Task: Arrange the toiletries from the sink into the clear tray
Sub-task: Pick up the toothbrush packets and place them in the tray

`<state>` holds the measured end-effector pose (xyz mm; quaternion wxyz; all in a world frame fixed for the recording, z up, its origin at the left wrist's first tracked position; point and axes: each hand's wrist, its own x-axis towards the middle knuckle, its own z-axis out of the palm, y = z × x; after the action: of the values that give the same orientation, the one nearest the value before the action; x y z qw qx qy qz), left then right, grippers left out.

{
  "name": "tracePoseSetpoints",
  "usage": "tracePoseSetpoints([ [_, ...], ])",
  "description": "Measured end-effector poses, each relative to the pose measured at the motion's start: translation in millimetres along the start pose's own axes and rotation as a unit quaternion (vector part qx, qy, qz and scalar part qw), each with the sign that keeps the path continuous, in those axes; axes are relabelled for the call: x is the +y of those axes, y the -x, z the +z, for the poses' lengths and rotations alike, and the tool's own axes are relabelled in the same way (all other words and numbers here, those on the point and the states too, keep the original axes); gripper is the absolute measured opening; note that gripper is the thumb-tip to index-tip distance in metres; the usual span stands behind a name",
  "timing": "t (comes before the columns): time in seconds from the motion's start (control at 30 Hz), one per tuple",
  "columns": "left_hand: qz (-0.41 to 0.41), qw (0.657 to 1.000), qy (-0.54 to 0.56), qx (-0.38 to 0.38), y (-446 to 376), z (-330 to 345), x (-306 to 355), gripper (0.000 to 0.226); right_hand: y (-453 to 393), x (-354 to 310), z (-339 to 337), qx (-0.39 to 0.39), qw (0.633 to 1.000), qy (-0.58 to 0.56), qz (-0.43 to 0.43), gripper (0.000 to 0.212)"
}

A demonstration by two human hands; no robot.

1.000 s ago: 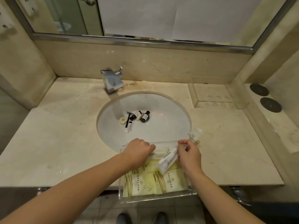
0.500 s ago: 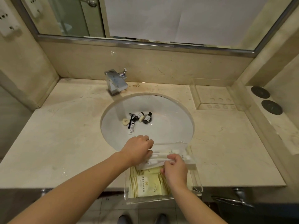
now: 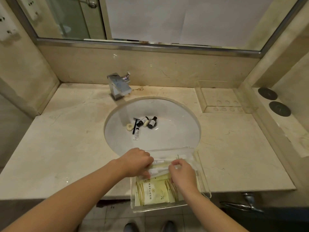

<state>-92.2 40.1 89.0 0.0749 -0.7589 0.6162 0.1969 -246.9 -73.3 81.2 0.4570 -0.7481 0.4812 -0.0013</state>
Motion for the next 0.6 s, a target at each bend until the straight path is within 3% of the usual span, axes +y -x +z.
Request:
tracePoseSetpoints([
  [0.07,0.004,1.000,0.001,0.000,-1,1,0,0.036,-1,1,-7,0.083,0.994,0.067,-0.034,0.008],
  [0.13,0.005,1.000,0.005,0.000,-1,1,-1,0.037,-5,3,-14,0.118,0.984,0.116,-0.063,0.005],
  [0.4,-0.004,1.000,0.021,0.000,0,5,-7,0.039,-23,18,-23,0.053,0.956,0.269,-0.100,0.010],
  [0.6,-0.025,0.998,0.065,0.001,0,8,-11,0.042,-24,18,-20,0.092,0.948,0.271,-0.137,0.012],
])
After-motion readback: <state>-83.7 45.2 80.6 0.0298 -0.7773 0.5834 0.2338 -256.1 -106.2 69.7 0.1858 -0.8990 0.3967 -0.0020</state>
